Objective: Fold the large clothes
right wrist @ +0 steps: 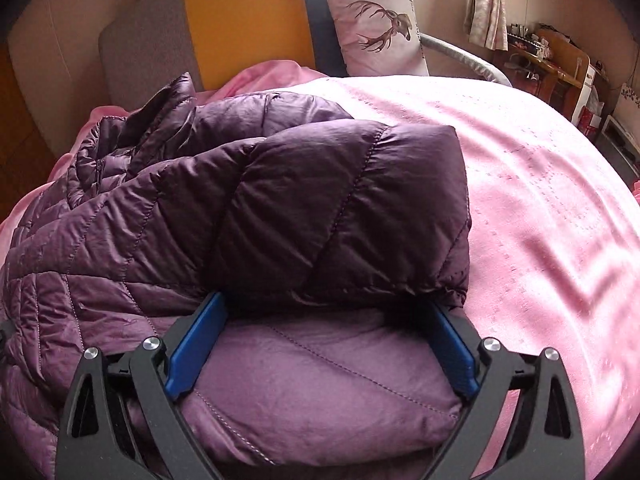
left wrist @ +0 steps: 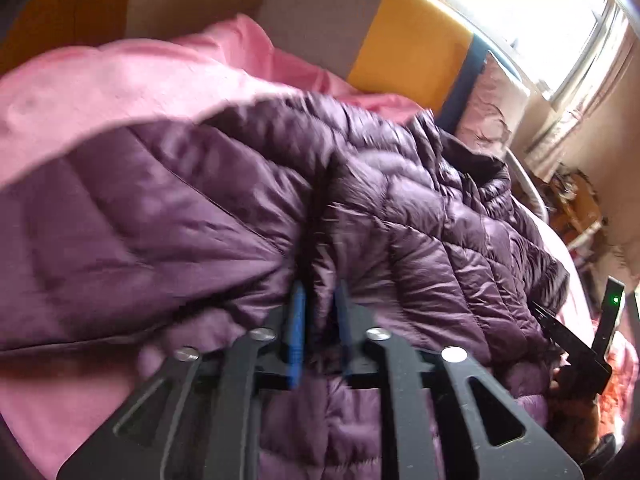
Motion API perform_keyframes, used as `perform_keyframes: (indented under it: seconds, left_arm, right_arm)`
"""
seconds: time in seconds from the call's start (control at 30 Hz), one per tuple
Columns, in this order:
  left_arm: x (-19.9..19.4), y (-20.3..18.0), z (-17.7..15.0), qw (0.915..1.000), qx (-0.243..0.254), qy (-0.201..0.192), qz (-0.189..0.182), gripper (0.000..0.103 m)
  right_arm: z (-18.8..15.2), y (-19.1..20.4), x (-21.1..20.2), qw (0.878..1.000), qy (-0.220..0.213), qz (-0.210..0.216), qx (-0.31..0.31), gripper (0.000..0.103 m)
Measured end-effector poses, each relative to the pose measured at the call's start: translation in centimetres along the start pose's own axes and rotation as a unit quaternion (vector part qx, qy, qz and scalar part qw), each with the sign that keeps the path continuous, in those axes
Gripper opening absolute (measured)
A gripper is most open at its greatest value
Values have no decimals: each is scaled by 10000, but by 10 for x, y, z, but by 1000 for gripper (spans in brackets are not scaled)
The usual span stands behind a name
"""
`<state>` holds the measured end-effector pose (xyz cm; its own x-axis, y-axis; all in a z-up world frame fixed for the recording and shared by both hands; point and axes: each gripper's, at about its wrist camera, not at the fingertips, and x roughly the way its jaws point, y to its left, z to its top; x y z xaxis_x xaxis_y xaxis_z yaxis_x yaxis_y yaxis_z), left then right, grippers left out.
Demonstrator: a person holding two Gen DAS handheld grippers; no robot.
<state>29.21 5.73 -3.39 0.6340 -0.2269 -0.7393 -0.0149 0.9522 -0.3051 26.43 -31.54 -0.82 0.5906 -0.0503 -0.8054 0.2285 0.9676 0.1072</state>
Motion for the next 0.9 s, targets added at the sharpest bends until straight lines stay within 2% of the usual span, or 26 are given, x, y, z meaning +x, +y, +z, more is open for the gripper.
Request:
perform_keyframes:
  seconds: [0.03, 0.07, 0.1, 0.2, 0.27, 0.33, 0.37, 0.5, 0.53, 0.67, 0.87, 0.9]
  left_arm:
    - [-9, -1, 1, 9998, 48, -173, 98, 38]
    - [-24, -3, 3, 9987, 122, -470, 130, 43]
    - [-31, -5, 5, 9979, 180, -609, 116, 47]
    - [-42, -23, 19, 9957, 505, -776, 46, 47]
    - [-35, -34, 27, 9953, 653, -718, 18, 47]
    - [-15, -45, 37, 9960, 753, -464, -85, 47]
    - [-2, -46, 40, 9966, 758, -327, -19, 47]
    - [44, -31, 38, 9986, 420, 261, 201, 44]
    - [52, -25, 35, 9988, 356, 321, 133, 44]
    - [57, -27, 23, 9981, 536, 143, 254, 44]
    - [45, -26, 20, 9985, 478, 102, 260, 45]
    - [33, -22, 18, 9989, 365, 73, 297, 52]
  right_arm:
    - [0, 0, 0, 10000, -4, -6, -7, 96]
    - [-1, 0, -1, 10000, -6, -14, -15, 96]
    - [-1, 1, -1, 10000, -5, -29, -29, 96]
    - [-1, 4, -1, 10000, -2, -71, -56, 96]
    - [-2, 4, -2, 9999, -3, -80, -64, 96]
    - [-2, 4, -3, 10000, -8, -72, -53, 96]
    - [-2, 4, -3, 10000, -12, -65, -47, 97]
    - [-2, 3, -4, 10000, -27, -32, -33, 97]
    - [-2, 3, -4, 10000, -29, -29, -36, 97]
    - [-2, 7, -2, 9998, -3, -132, -131, 98]
    - [-2, 6, -2, 9998, -9, -144, -134, 98]
    - [-2, 6, -2, 9998, -7, -135, -127, 98]
